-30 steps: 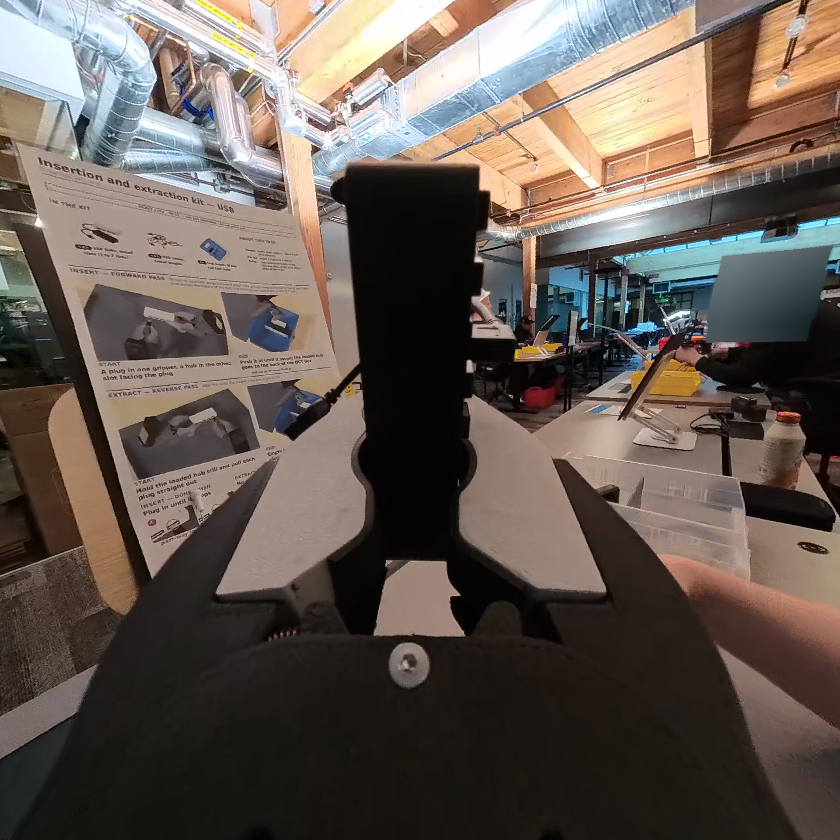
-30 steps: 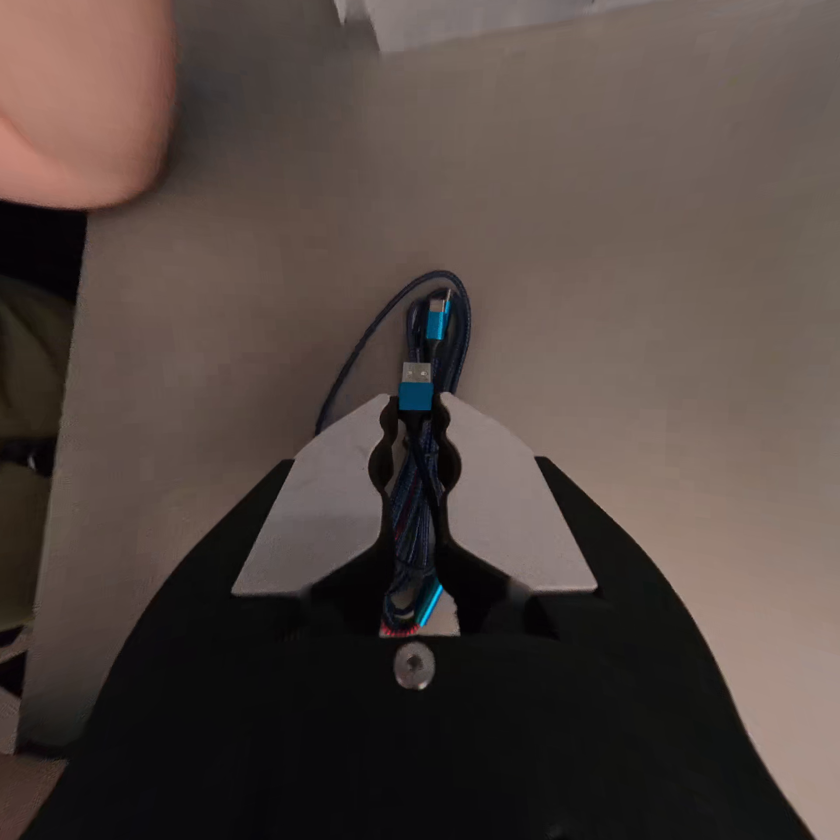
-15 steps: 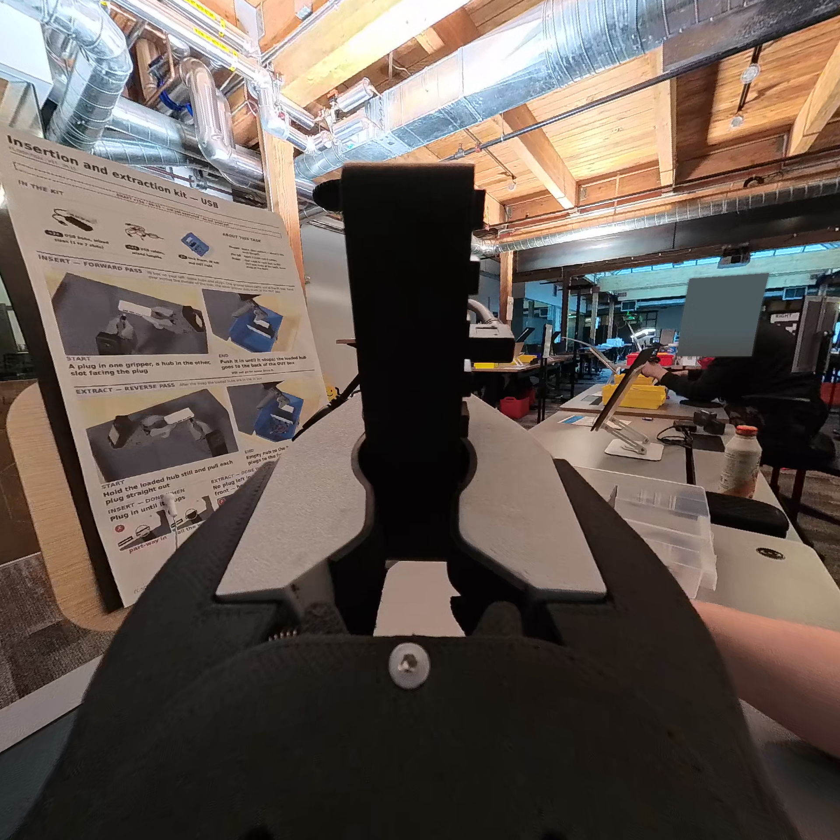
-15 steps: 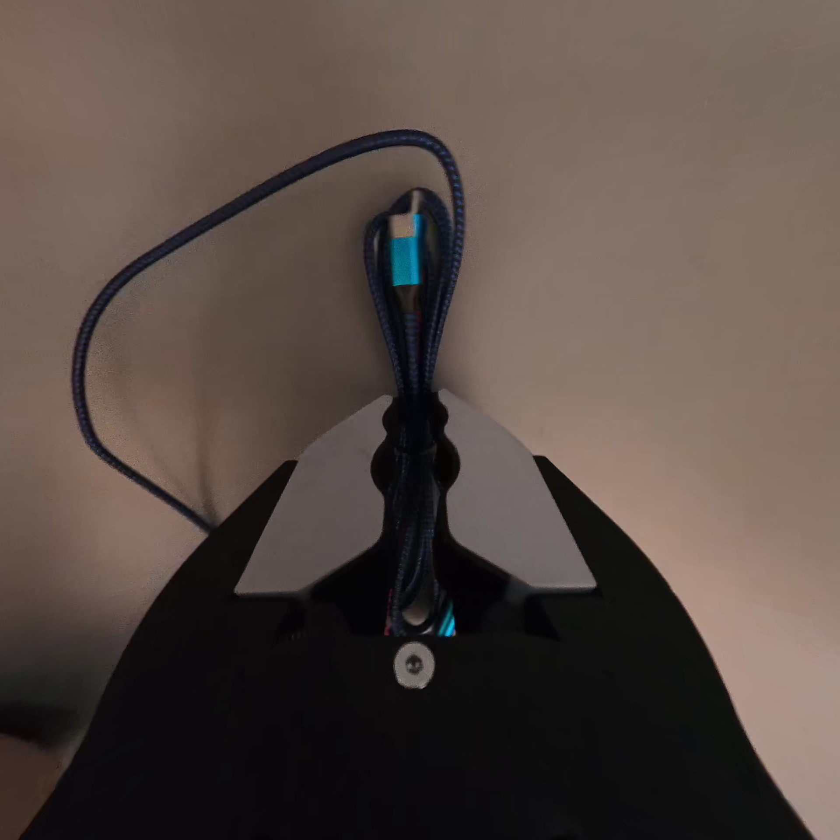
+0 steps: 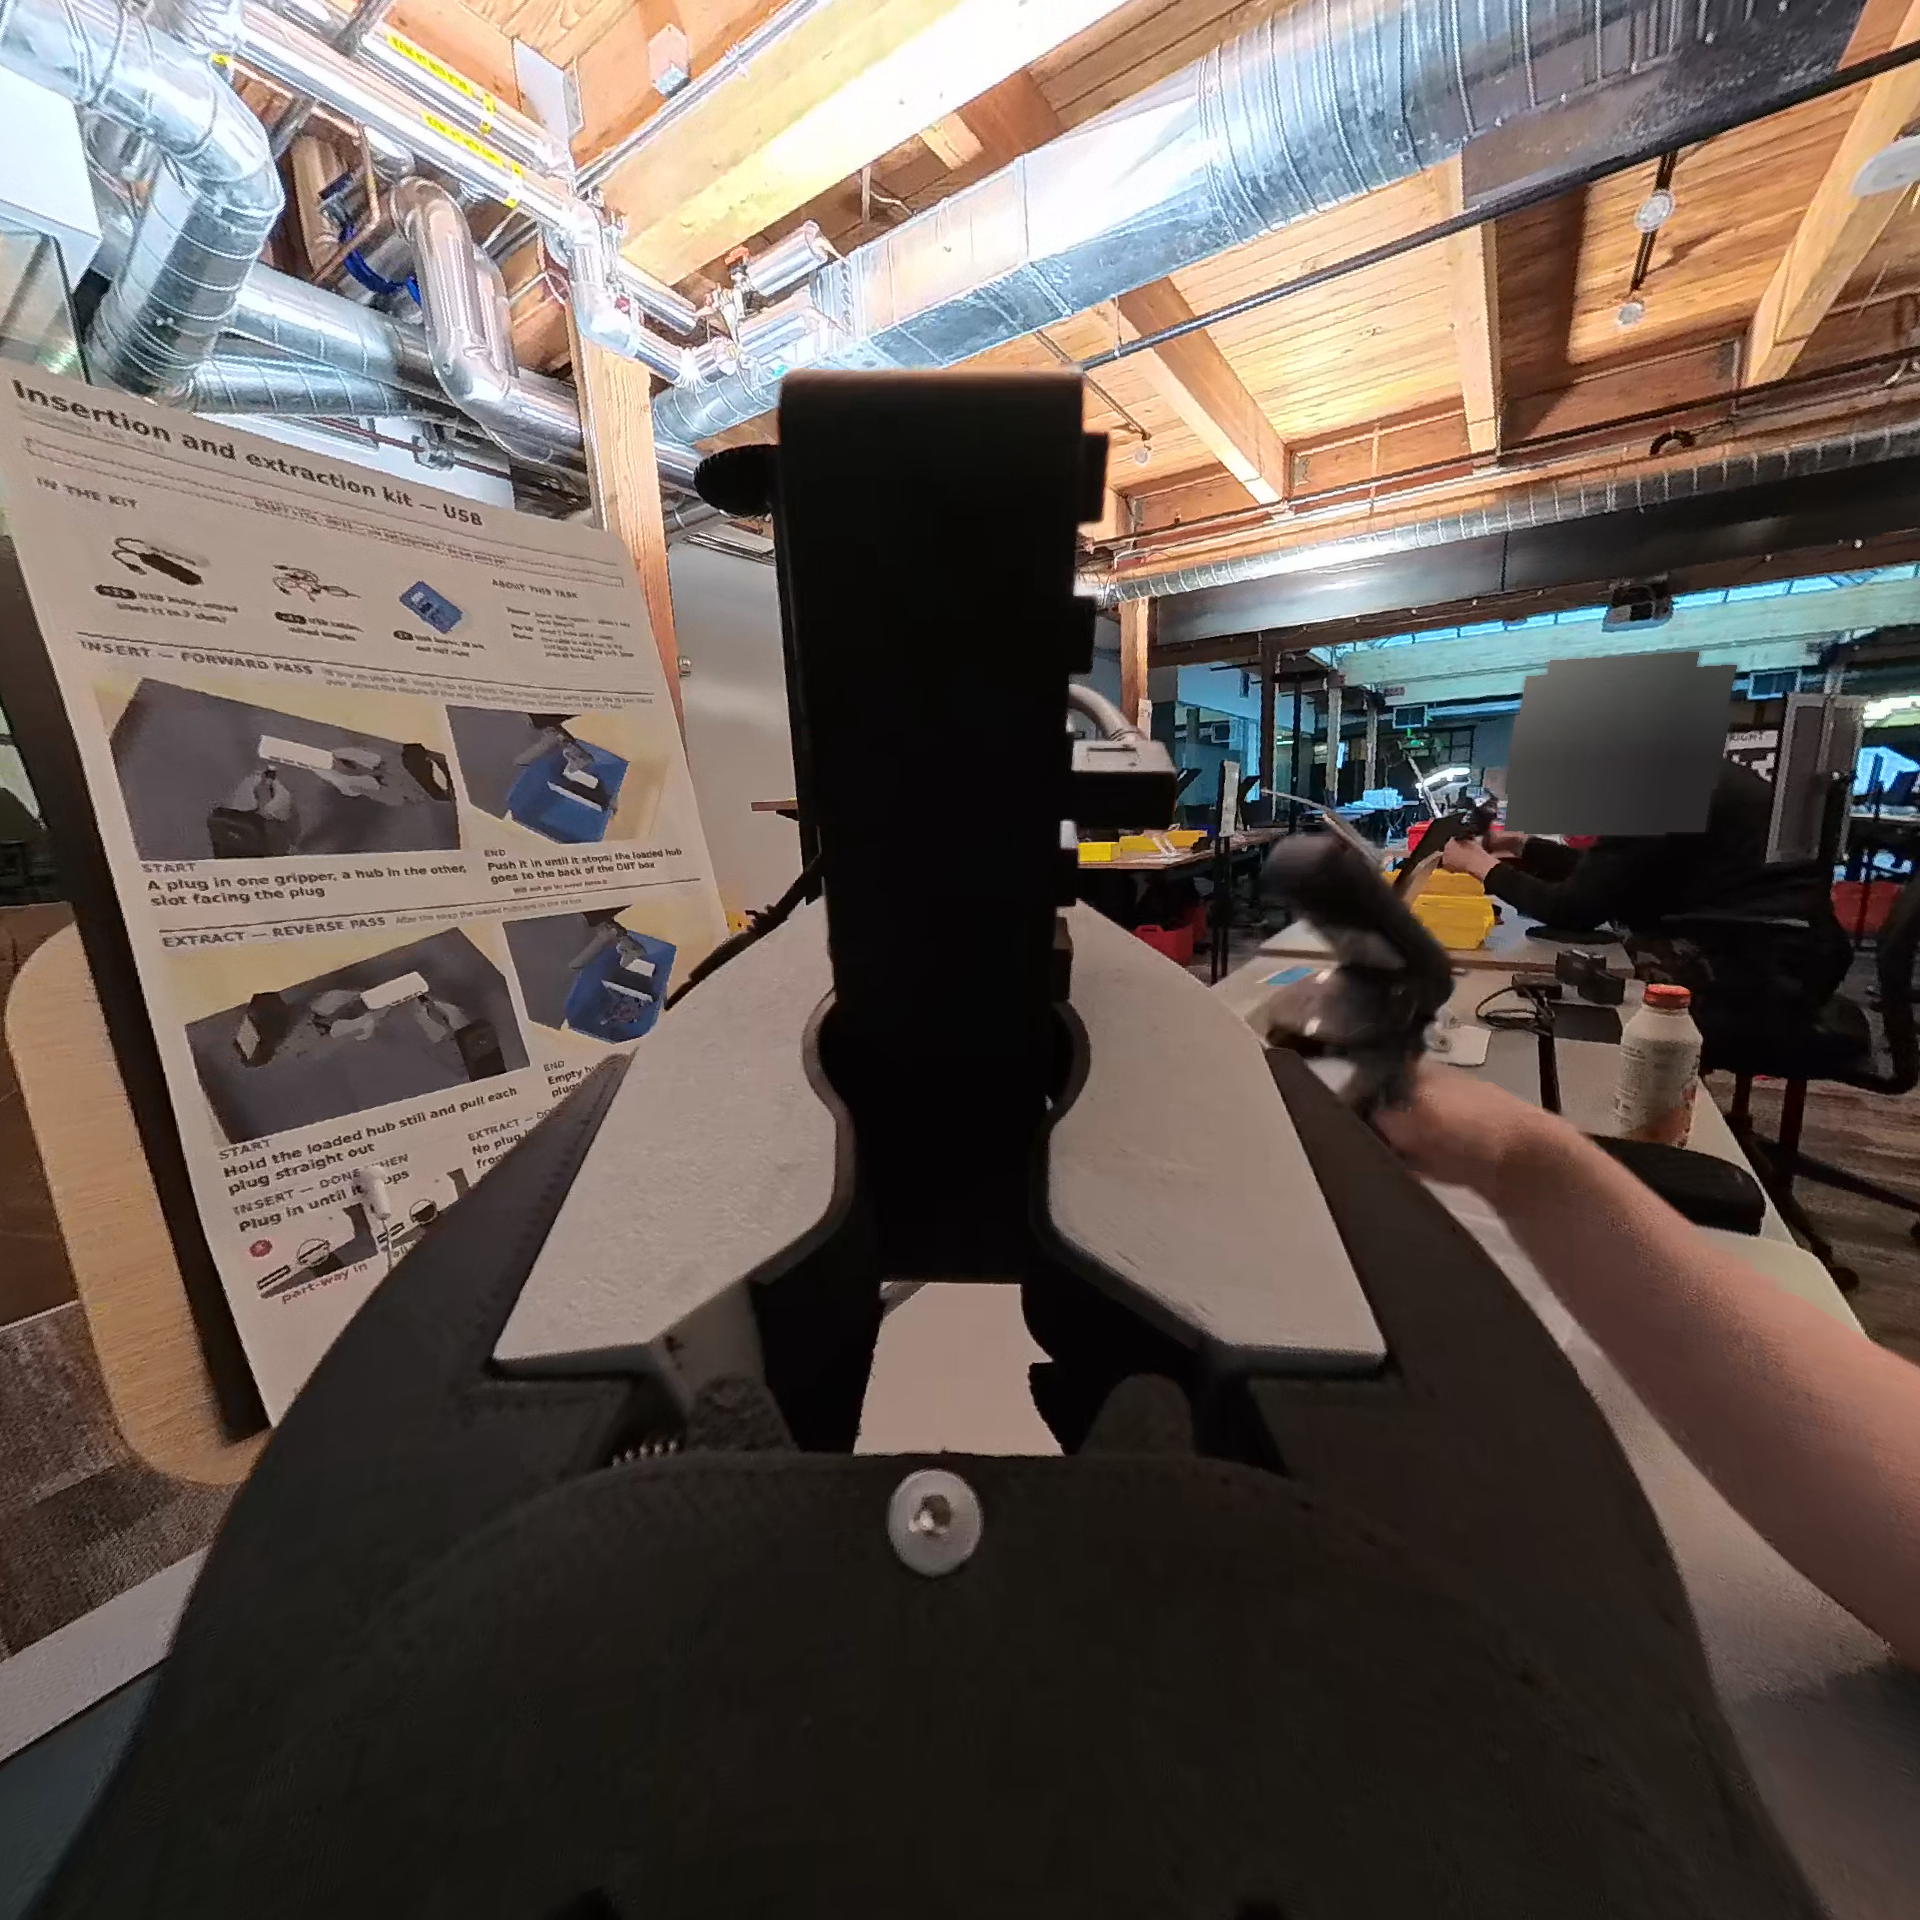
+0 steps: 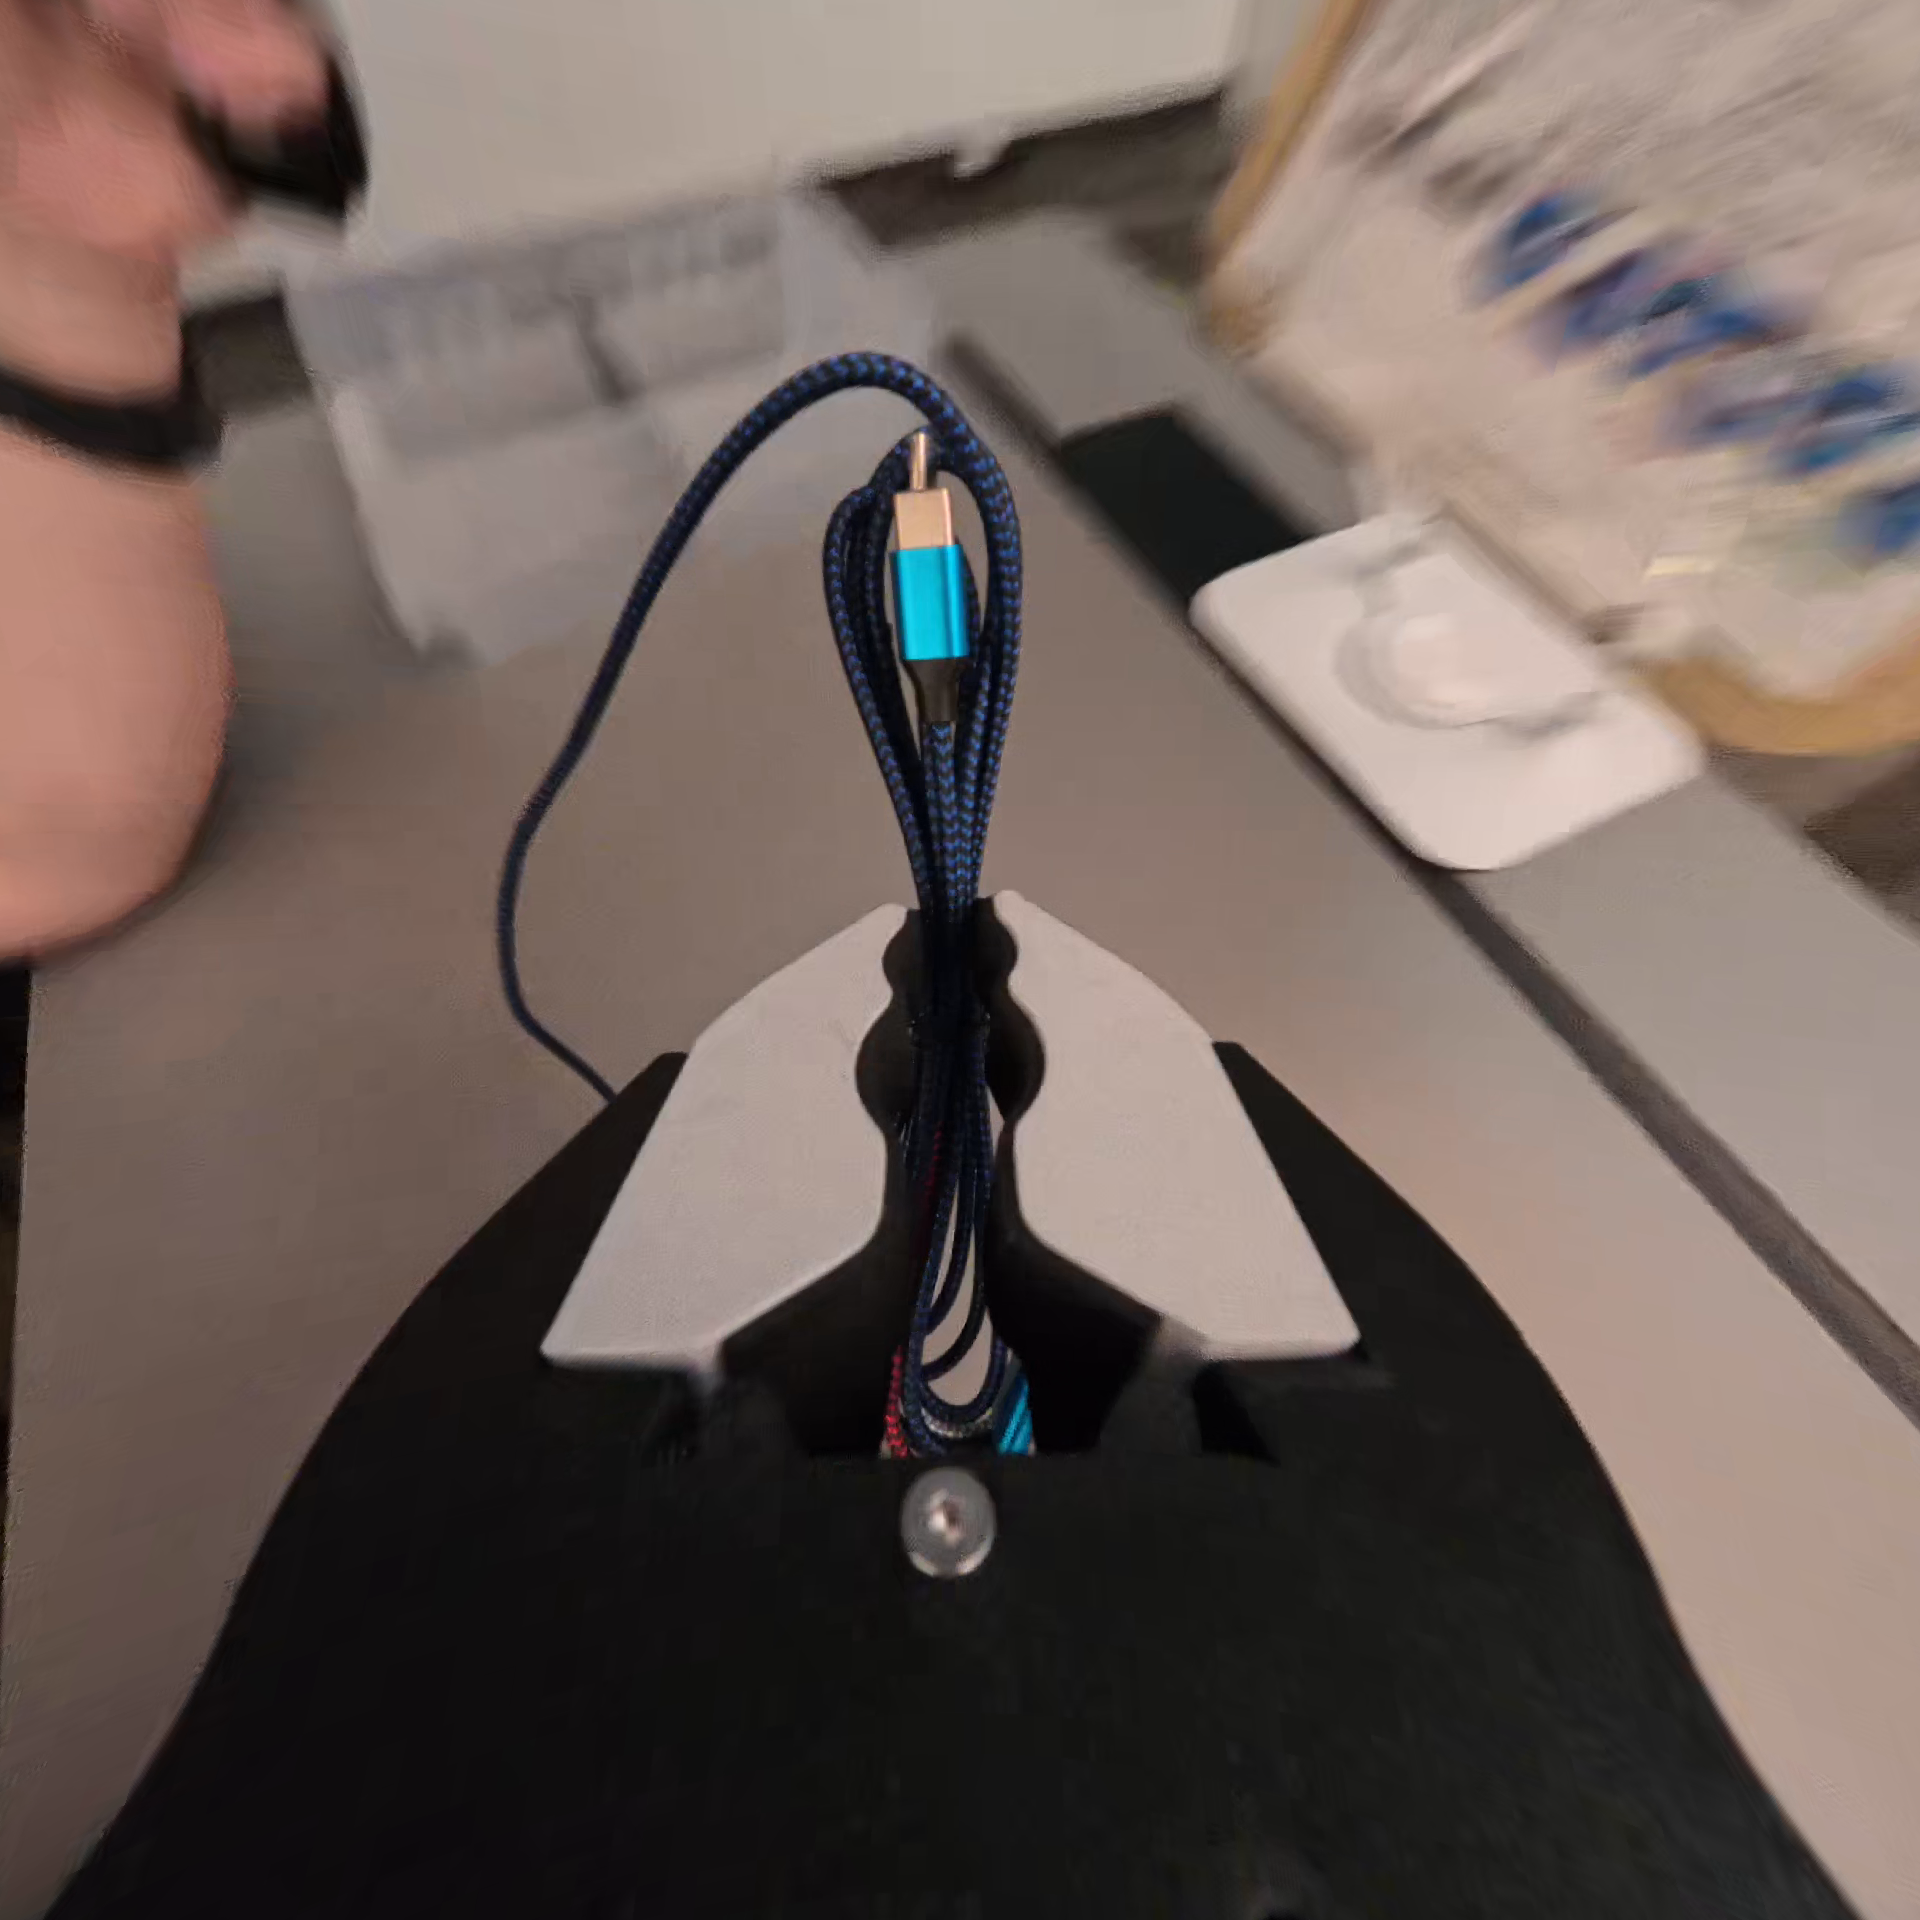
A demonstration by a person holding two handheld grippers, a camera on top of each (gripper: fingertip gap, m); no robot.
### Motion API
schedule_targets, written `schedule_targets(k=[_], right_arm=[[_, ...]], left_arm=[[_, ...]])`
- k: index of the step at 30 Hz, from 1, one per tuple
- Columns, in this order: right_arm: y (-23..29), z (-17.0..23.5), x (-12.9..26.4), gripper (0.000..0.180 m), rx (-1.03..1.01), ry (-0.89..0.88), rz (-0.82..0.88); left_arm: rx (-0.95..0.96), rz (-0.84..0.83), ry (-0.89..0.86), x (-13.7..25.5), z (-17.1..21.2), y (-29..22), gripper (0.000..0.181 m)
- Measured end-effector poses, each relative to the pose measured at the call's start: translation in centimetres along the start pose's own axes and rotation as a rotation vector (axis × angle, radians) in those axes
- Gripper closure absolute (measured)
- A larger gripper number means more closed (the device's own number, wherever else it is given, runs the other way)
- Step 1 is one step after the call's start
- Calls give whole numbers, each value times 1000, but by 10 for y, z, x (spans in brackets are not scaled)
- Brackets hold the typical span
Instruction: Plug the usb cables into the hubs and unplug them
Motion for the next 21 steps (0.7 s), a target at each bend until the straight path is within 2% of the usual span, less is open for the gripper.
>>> schedule_targets(k=[3,7,10,12,16,21], right_arm=[[-31,-3,79,170,-167,-229,259],[-40,10,182,170,-299,-473,639],[-33,32,247,170,-419,-701,791],[-28,51,280,170,-459,-773,932],[-39,86,310,170,-516,-661,1141],[-62,108,302,170,-558,-506,1194]], left_arm=[[1,5,0,-1,0,-1,152],[11,7,19,-5,4,0,152],[21,15,38,-10,9,0,152],[23,21,55,-14,12,-2,152],[28,39,83,-22,18,-5,152],[35,55,119,-32,26,-8,152]])
Point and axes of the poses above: each gripper's, where its closed fingertips meet, x back along the fingers, z out of its underside, y = z × x across the jaws, the point moved 10 cm from there along x, back along the fingers, and after that the axes turned 15 degrees about z, right-handed, at the moved point
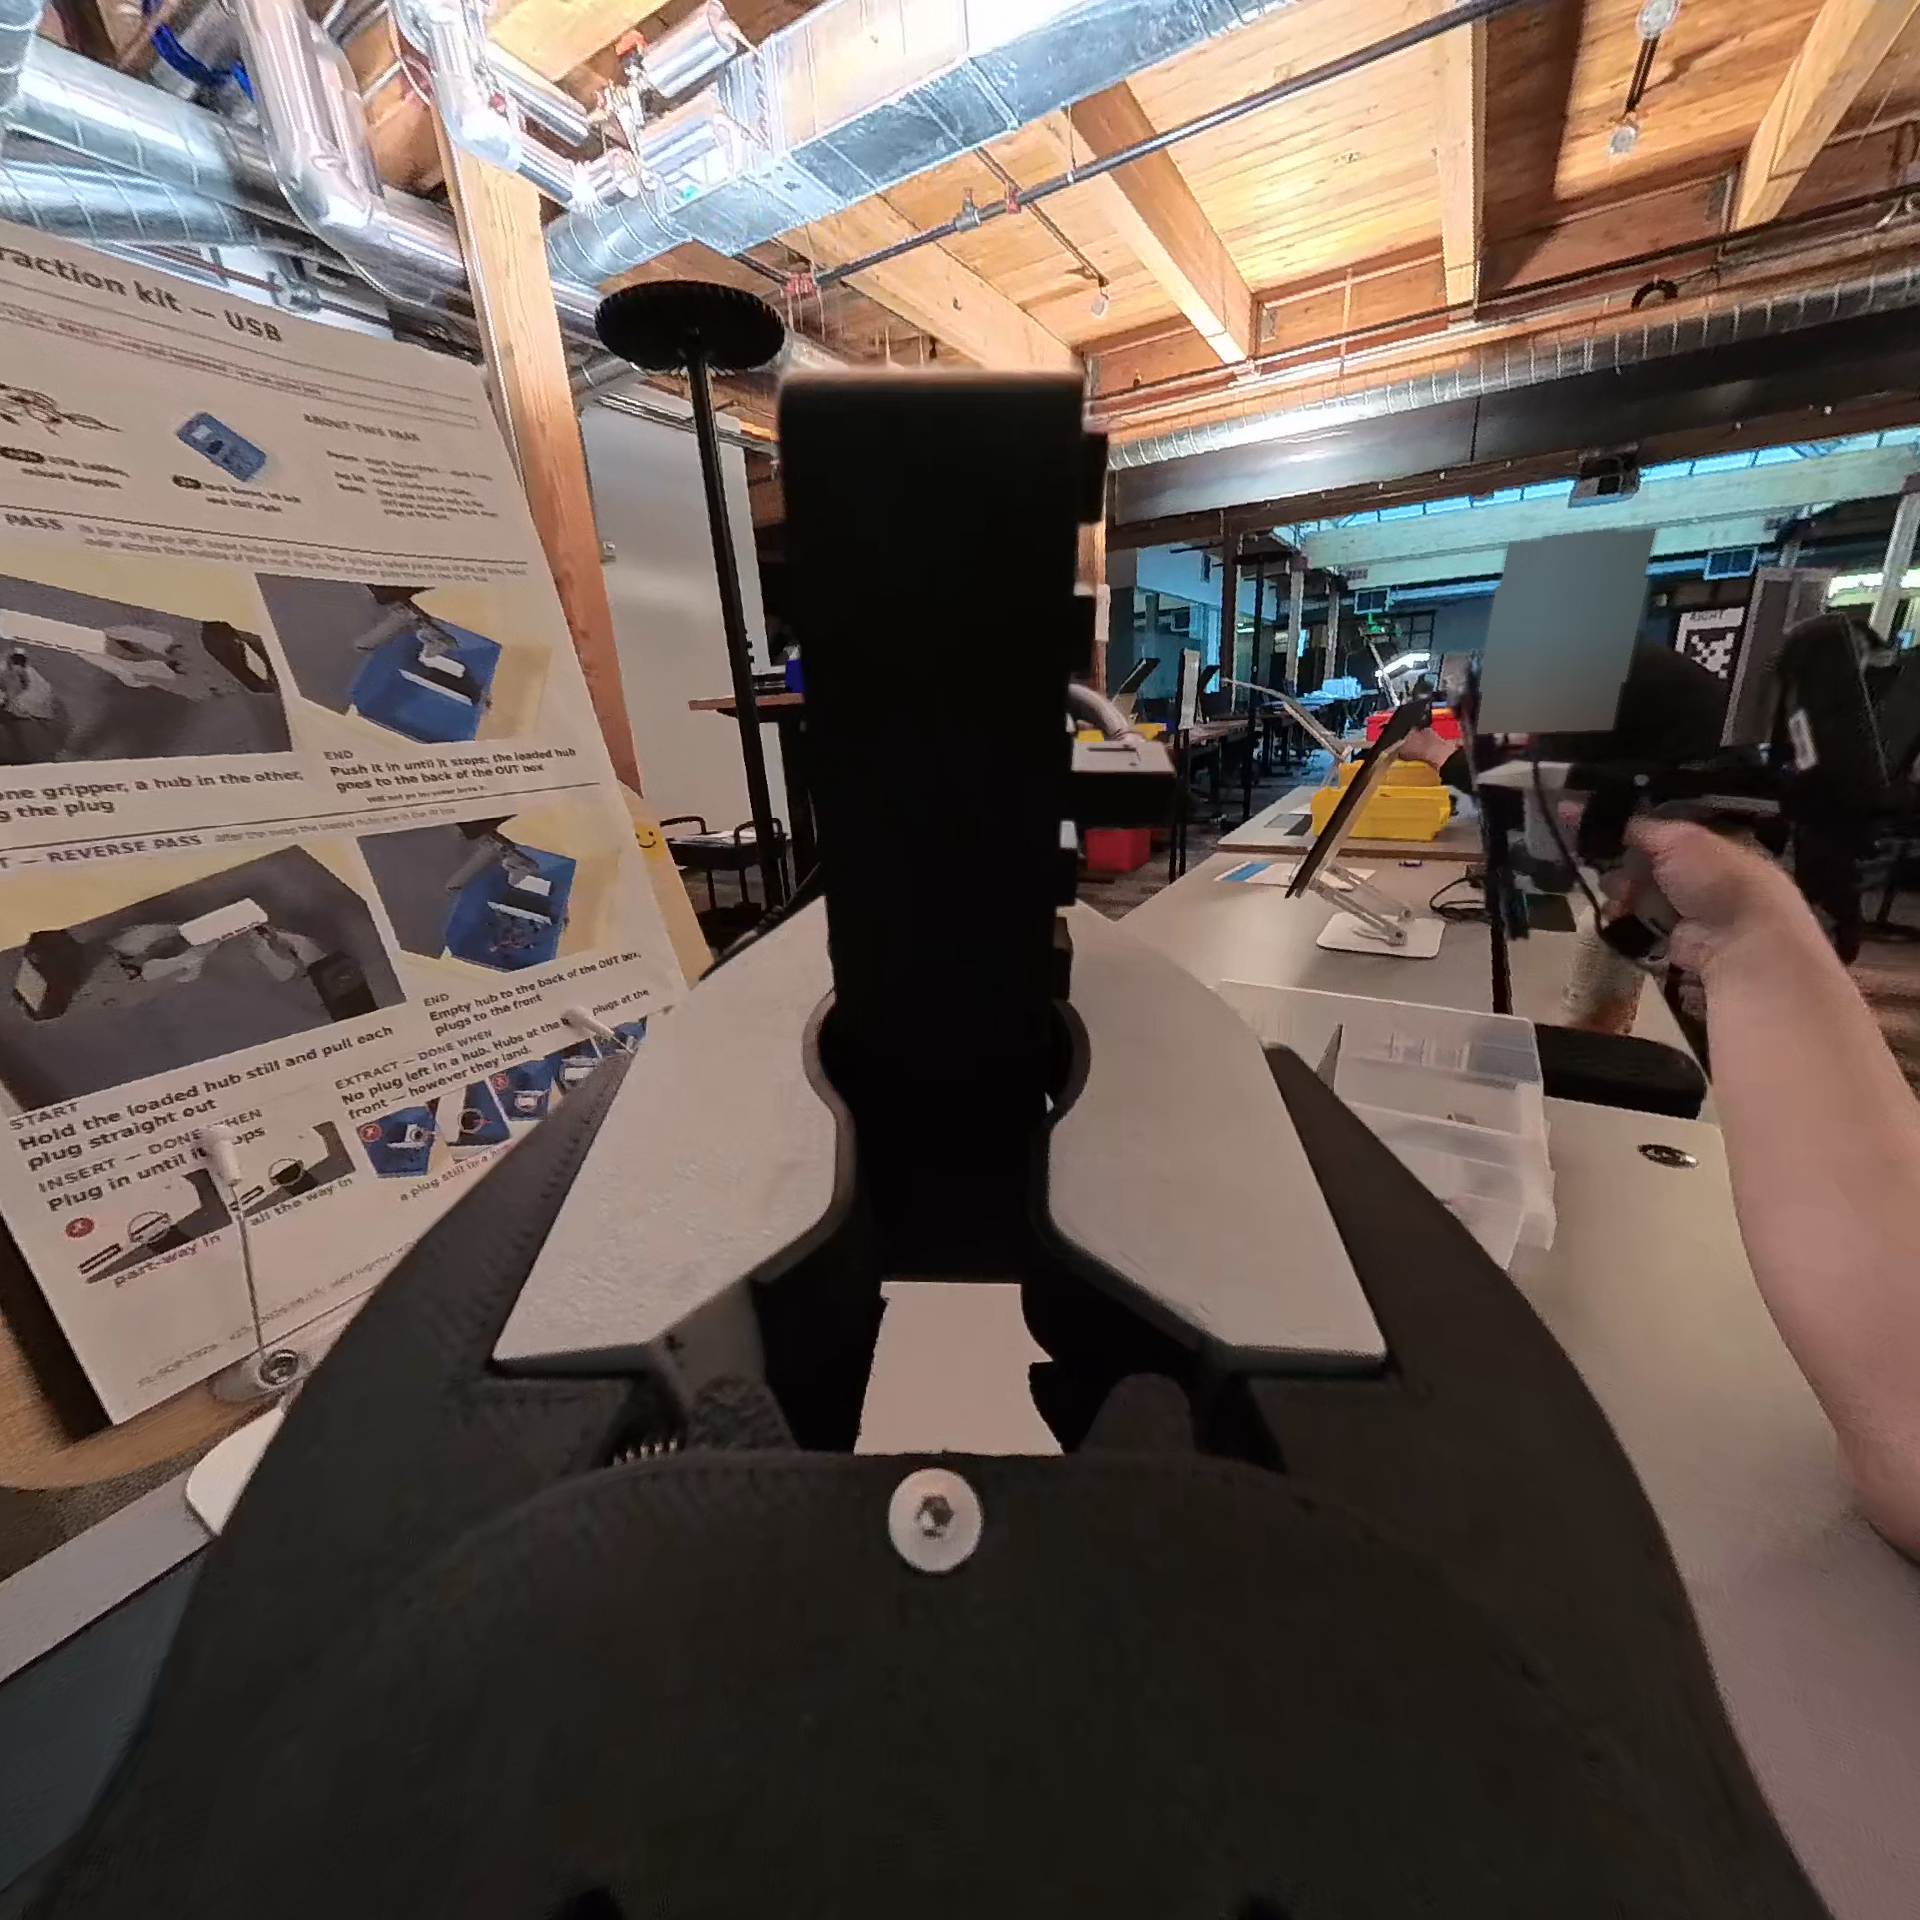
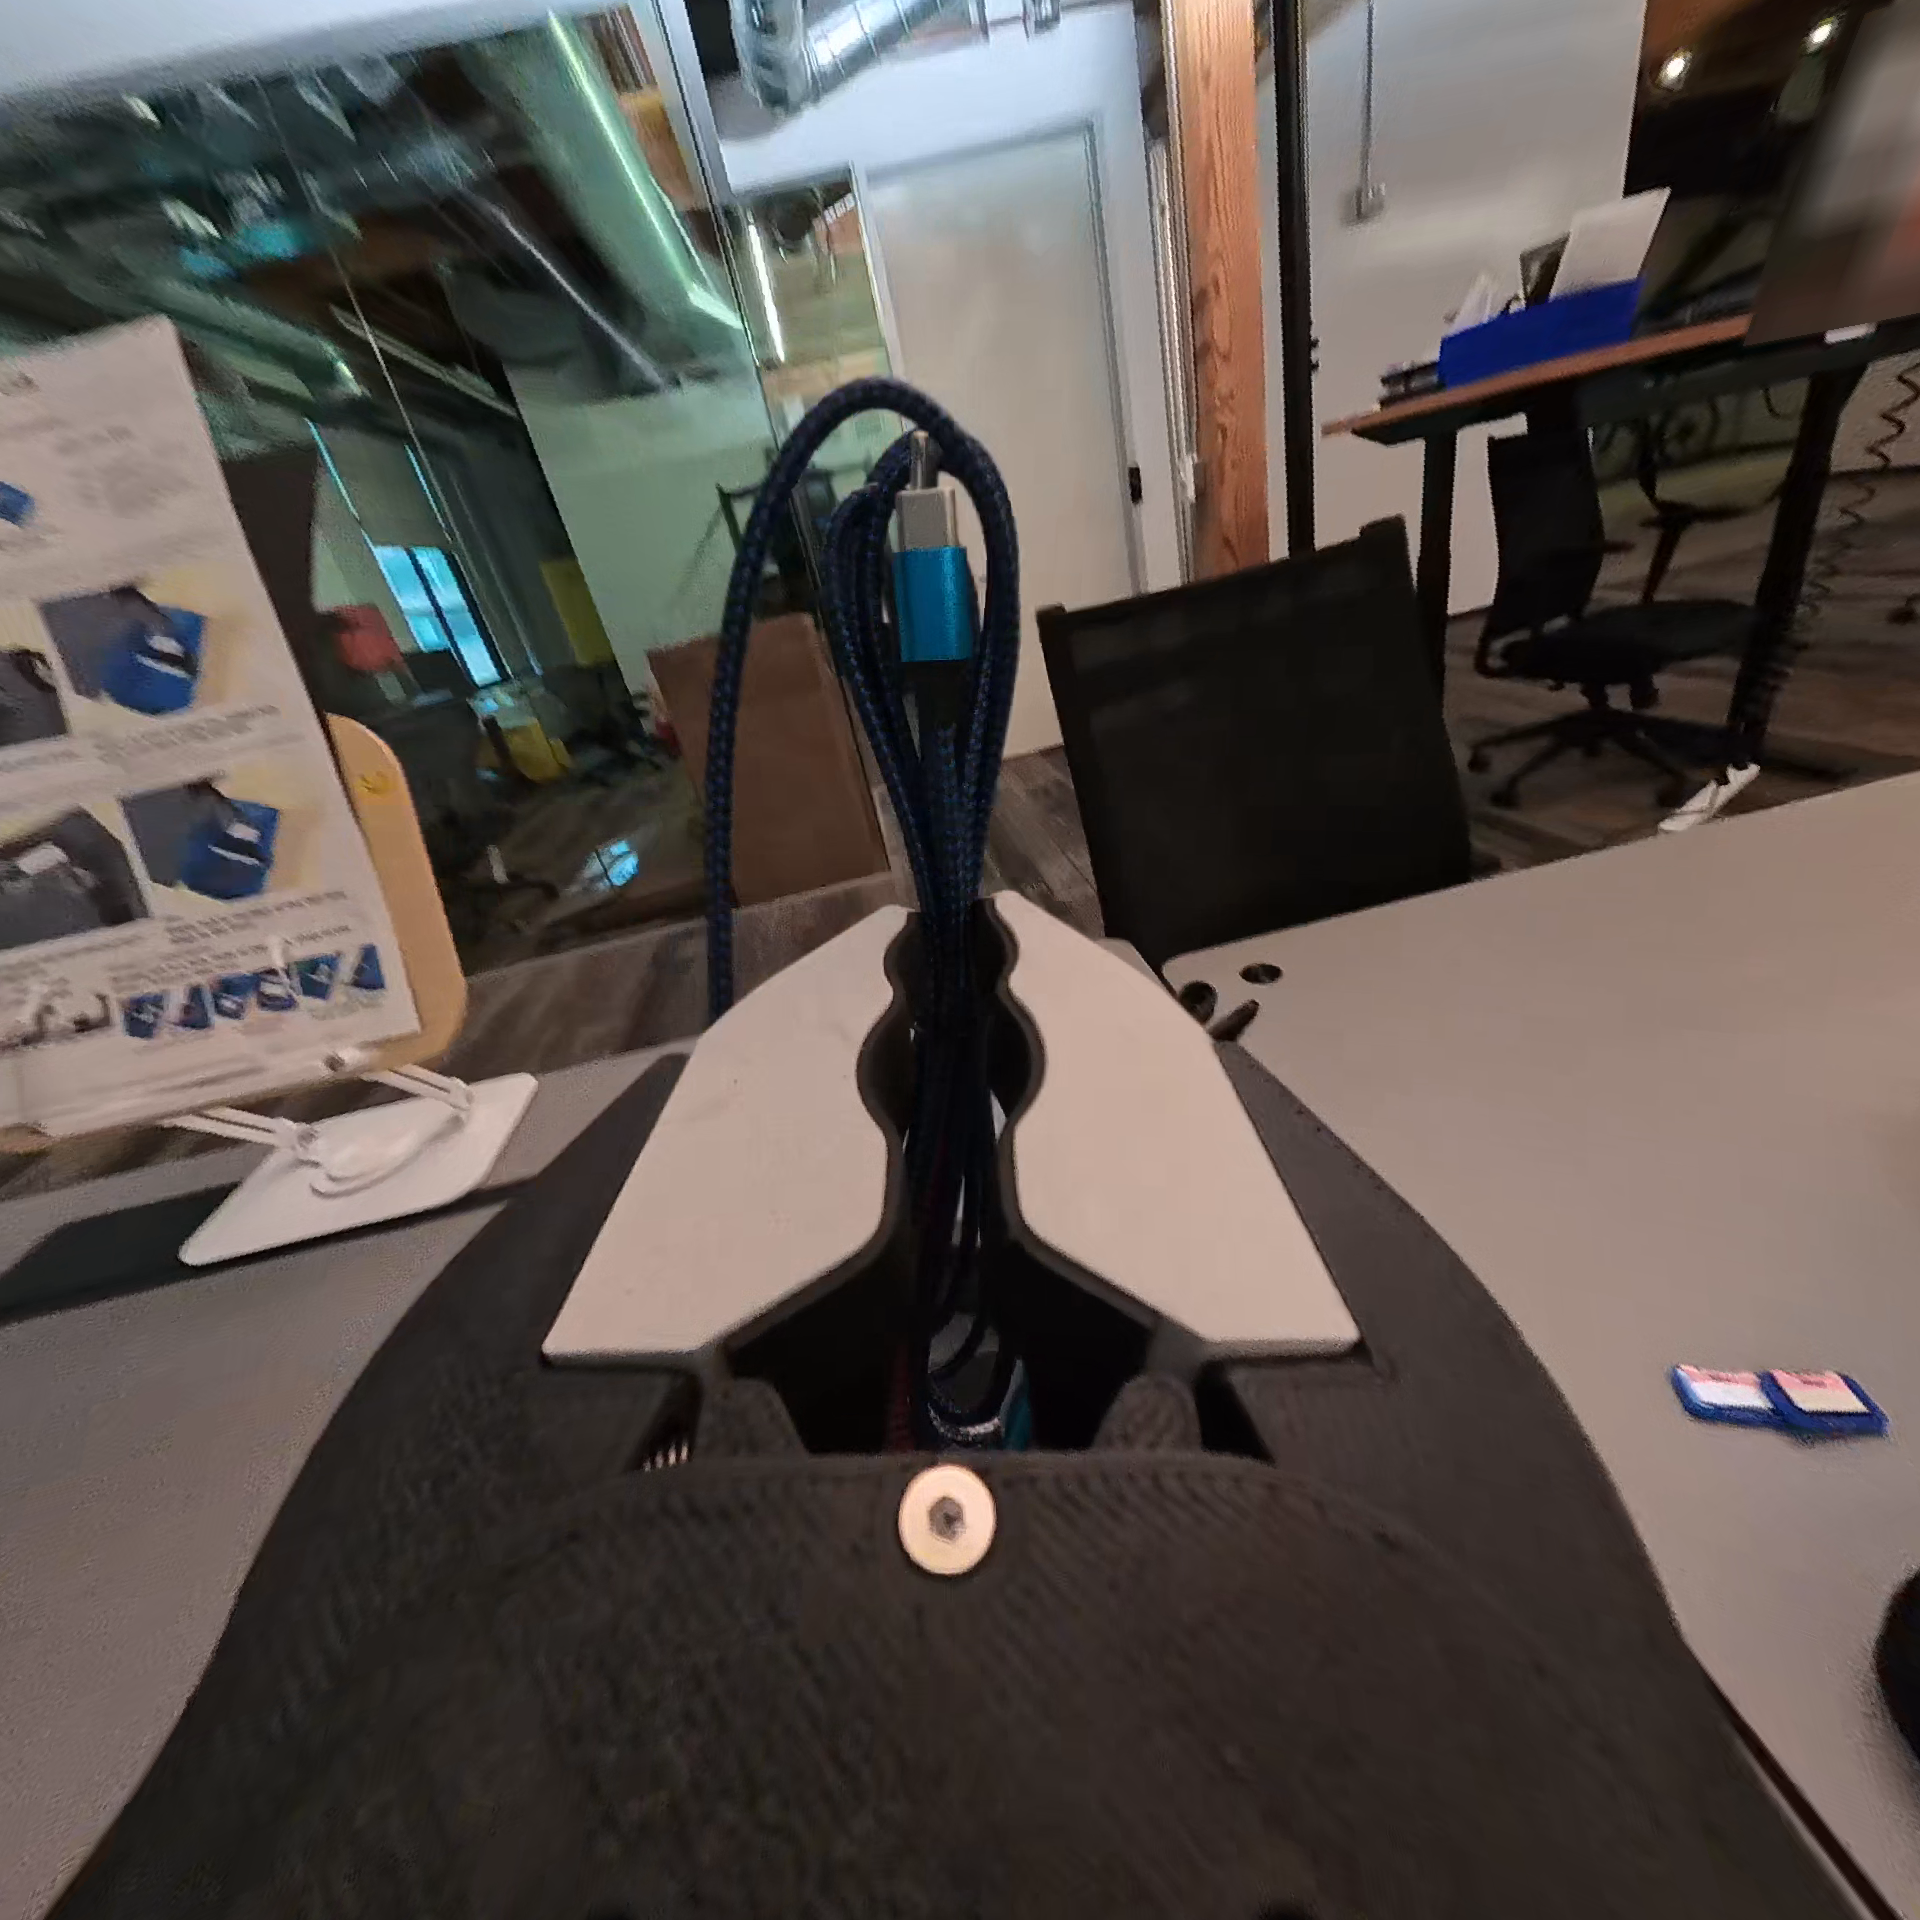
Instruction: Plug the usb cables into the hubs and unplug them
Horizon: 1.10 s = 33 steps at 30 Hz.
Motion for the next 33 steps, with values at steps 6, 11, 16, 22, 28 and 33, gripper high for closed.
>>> schedule_targets(k=[6,11,16,22,28,33], right_arm=[[3,8,-13,170,133,22,30],[-2,25,-30,170,210,96,35],[0,39,-33,170,349,268,-31],[12,60,-25,170,640,441,-180],[23,60,-32,170,750,525,-232],[16,72,-35,170,896,689,-365]], left_arm=[[-2,11,20,-5,2,-2,152],[1,13,13,-4,1,-2,152],[6,12,5,-2,1,-1,152],[23,23,-3,-1,2,0,152],[24,27,-9,0,1,1,152],[45,32,-22,2,1,3,152]])
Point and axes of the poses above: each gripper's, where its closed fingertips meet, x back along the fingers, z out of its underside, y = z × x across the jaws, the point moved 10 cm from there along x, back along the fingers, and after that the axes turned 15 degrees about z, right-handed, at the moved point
